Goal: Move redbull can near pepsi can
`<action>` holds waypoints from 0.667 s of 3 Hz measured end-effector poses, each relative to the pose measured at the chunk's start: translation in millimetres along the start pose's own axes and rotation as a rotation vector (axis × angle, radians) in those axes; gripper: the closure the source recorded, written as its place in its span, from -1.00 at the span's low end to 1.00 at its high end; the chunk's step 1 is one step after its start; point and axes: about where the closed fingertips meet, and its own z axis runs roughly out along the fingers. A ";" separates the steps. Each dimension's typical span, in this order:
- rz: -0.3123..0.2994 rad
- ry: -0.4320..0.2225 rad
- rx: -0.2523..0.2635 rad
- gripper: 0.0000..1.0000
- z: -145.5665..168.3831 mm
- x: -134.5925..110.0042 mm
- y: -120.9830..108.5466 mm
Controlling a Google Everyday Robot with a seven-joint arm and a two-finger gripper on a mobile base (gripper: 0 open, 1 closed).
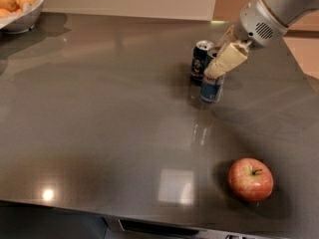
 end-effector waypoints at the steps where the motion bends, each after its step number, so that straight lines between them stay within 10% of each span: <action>1: 0.042 0.002 0.041 1.00 0.2 13.1 -18.8; 2: 0.067 -0.009 0.079 1.00 2.3 23.3 -34.0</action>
Offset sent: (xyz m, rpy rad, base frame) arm 0.0414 -0.0460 -0.0170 0.0153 -0.0627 -0.1528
